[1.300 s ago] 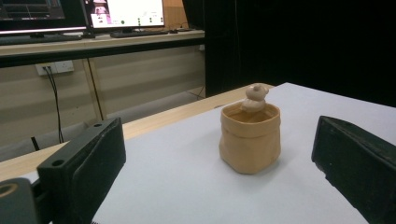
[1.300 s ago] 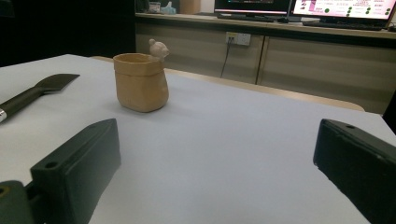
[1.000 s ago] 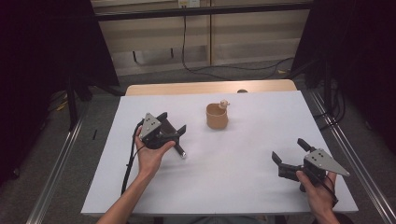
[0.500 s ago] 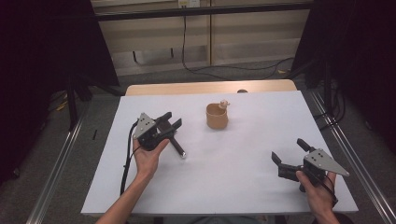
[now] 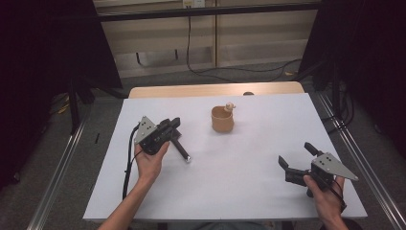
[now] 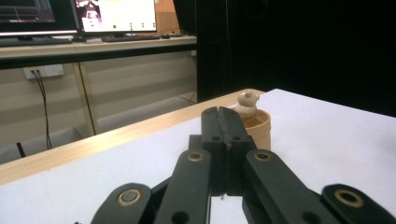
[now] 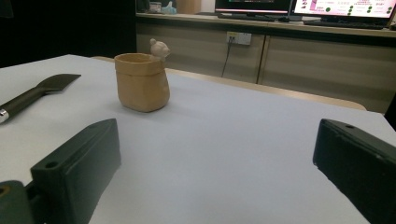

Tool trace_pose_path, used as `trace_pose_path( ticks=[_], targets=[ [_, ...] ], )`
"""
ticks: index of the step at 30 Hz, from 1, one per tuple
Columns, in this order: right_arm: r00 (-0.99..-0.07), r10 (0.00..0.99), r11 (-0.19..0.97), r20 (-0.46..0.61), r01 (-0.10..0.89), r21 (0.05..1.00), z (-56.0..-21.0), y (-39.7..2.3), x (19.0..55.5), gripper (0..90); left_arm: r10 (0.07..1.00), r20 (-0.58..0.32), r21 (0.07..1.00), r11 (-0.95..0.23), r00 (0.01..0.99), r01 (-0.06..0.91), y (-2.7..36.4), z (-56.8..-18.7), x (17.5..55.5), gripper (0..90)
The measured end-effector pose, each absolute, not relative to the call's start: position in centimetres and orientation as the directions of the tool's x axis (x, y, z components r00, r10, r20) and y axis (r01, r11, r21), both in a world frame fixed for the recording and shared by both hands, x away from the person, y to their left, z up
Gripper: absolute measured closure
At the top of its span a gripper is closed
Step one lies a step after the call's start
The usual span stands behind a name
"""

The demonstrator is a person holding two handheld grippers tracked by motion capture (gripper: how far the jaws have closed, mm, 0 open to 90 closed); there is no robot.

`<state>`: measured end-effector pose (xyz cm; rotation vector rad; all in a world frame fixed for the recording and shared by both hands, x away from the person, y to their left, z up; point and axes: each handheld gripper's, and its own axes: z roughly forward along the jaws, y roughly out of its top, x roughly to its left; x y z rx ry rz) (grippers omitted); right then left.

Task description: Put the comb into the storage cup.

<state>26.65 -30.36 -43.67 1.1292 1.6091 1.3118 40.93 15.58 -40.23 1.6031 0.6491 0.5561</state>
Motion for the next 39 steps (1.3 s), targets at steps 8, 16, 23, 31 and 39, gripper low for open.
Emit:
trace_pose_path(
  ticks=[8,16,23,31,39],
  targets=[
    [-0.324,0.946,0.083,-0.024,0.169,0.982,-43.7,-30.3,26.7,0.0,0.698,-0.099,0.964,-0.110,0.709,0.243,15.6,-40.4,41.1,90.0],
    [-0.322,0.946,0.083,-0.025,0.167,0.982,-43.7,-30.3,26.6,0.0,0.674,-0.099,0.935,-0.189,0.732,0.300,15.4,-39.8,41.5,90.0],
    [-0.323,0.946,0.083,-0.026,0.167,0.982,-43.7,-30.3,26.7,0.1,0.653,-0.141,0.907,-0.216,0.744,0.362,15.1,-39.3,41.8,90.0],
    [-0.328,0.944,0.086,-0.025,0.172,0.981,-43.7,-30.2,26.7,0.1,0.650,-0.157,0.840,-0.308,0.744,0.446,14.0,-39.0,43.3,90.0],
    [-0.329,0.944,0.085,-0.025,0.171,0.982,-43.7,-30.3,26.7,0.0,0.623,-0.184,0.794,-0.361,0.760,0.489,13.0,-39.8,43.8,90.0]
  ],
)
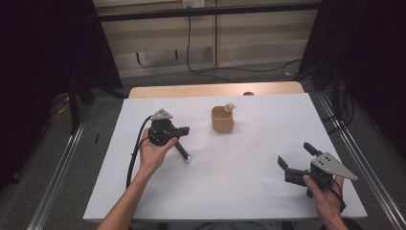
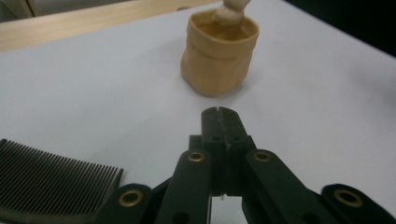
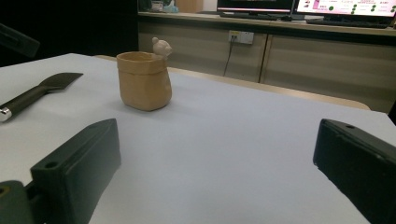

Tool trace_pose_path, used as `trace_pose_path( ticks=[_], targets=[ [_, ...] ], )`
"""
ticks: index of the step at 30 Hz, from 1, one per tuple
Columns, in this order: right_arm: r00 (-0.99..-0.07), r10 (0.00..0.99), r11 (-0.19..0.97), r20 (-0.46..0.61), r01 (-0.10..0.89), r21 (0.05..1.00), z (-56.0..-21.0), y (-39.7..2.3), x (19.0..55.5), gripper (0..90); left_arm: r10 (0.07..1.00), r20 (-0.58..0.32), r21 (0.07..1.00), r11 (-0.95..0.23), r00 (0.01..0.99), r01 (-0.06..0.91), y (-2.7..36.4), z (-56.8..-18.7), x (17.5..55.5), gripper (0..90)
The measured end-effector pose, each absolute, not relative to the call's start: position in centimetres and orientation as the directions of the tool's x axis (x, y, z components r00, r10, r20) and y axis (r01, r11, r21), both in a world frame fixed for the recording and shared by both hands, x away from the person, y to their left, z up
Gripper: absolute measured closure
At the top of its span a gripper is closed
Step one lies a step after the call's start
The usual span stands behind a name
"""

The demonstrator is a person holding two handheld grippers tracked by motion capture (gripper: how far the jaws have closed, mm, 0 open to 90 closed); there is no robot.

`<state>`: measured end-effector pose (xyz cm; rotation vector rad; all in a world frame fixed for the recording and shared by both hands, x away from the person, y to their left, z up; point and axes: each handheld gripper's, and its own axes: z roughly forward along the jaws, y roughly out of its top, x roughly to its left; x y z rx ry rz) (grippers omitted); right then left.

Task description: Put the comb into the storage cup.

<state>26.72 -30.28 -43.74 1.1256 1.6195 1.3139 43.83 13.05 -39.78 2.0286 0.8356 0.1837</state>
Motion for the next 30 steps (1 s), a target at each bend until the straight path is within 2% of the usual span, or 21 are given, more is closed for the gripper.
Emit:
trace_pose_path(
  ticks=[12,17,30],
  targets=[
    [-0.335,0.942,0.087,-0.026,0.168,0.982,-43.7,-30.2,26.7,0.0,0.665,-0.149,0.704,-0.448,0.731,0.551,12.6,-41.6,44.3,90.0],
    [-0.337,0.941,0.086,-0.025,0.166,0.982,-43.7,-30.2,26.7,0.0,0.668,-0.142,0.707,-0.448,0.731,0.547,12.3,-41.8,44.2,90.0],
    [-0.342,0.939,0.093,-0.029,0.171,0.981,-43.8,-30.2,26.7,0.0,0.654,-0.125,0.646,-0.517,0.746,0.561,11.1,-43.0,43.7,90.0]
  ],
)
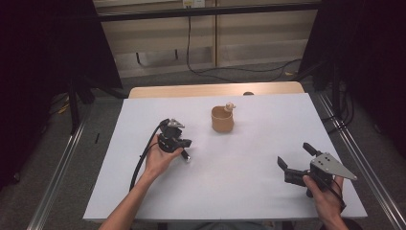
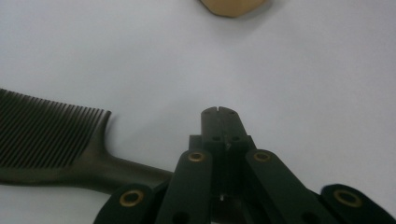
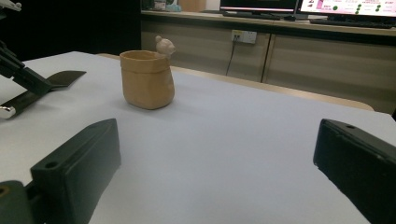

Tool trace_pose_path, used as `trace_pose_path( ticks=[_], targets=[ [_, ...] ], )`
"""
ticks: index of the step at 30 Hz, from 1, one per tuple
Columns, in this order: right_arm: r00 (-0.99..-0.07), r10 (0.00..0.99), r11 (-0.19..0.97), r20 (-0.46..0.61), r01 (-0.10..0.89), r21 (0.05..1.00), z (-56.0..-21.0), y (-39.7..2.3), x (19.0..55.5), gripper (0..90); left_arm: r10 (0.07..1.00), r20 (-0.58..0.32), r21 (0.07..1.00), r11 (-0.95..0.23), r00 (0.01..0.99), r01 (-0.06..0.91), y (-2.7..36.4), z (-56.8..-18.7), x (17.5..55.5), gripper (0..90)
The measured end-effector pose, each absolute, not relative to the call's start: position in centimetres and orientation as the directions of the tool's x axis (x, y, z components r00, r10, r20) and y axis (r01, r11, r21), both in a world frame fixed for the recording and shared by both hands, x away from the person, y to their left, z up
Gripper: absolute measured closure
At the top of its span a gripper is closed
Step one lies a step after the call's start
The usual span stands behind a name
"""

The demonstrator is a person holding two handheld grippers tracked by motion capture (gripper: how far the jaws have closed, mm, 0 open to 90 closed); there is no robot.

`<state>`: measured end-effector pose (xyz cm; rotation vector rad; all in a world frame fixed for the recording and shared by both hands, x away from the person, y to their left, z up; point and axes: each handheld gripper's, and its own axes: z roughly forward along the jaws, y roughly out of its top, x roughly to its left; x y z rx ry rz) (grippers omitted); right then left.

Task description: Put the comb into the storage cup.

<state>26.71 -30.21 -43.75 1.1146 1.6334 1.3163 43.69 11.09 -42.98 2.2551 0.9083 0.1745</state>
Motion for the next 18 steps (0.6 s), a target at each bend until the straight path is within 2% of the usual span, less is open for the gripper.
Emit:
trace_pose_path(
  ticks=[18],
  targets=[
    [-0.343,0.939,0.092,-0.028,0.172,0.981,-43.7,-30.2,26.7,0.0,0.654,-0.140,0.602,-0.539,0.743,0.589,11.4,-44.1,43.3,90.0]
  ],
)
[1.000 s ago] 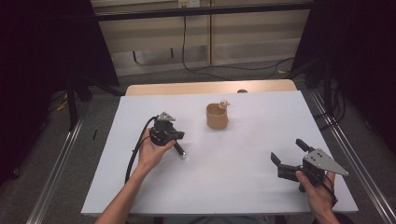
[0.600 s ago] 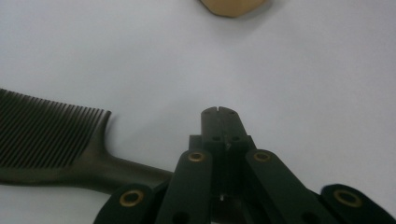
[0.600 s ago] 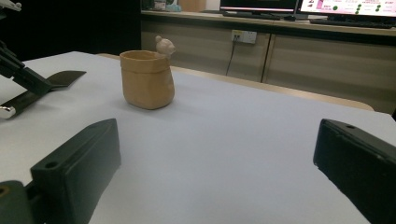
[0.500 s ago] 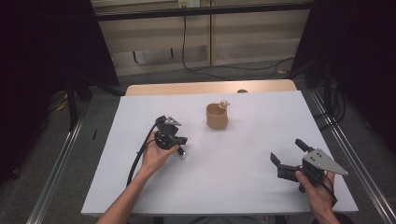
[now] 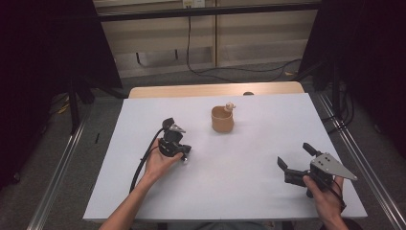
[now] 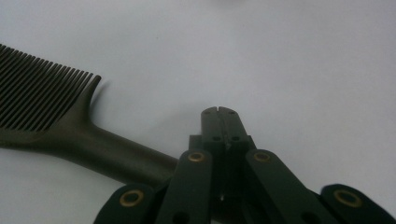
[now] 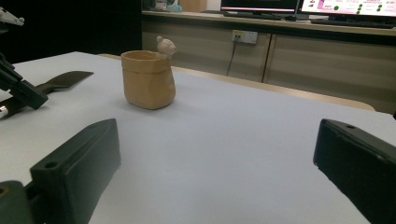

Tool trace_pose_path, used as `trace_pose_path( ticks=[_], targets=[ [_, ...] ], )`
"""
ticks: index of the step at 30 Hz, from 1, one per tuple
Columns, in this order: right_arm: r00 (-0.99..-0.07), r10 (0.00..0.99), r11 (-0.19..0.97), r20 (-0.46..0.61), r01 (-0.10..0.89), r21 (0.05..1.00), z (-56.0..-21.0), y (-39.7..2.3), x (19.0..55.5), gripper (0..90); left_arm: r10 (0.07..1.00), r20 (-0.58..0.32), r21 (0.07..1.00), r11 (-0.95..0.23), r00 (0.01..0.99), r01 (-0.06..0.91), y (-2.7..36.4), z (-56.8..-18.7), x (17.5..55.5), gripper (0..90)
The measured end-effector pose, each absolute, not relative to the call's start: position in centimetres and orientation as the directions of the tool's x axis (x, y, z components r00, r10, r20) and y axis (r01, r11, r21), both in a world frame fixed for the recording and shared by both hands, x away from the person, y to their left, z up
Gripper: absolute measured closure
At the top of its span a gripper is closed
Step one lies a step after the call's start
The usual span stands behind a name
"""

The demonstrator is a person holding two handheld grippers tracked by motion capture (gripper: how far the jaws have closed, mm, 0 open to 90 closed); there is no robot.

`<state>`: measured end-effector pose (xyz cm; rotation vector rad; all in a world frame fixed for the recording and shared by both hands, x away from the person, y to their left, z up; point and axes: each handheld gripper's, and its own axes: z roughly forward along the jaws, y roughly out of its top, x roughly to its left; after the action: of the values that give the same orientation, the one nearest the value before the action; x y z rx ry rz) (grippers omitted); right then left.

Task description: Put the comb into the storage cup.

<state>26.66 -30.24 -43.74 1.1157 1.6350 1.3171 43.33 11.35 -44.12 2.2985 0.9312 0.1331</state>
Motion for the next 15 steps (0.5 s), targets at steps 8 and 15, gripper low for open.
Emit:
trace_pose_path(
  ticks=[8,15],
  targets=[
    [-0.346,0.938,0.092,-0.026,0.175,0.980,-43.75,-30.21,26.66,0.0,0.655,-0.154,0.601,-0.532,0.740,0.597,11.53,-44.20,43.41,90.0],
    [-0.348,0.937,0.093,-0.027,0.173,0.980,-43.74,-30.22,26.64,0.0,0.650,-0.169,0.587,-0.538,0.741,0.606,11.65,-44.11,43.37,90.0]
  ],
)
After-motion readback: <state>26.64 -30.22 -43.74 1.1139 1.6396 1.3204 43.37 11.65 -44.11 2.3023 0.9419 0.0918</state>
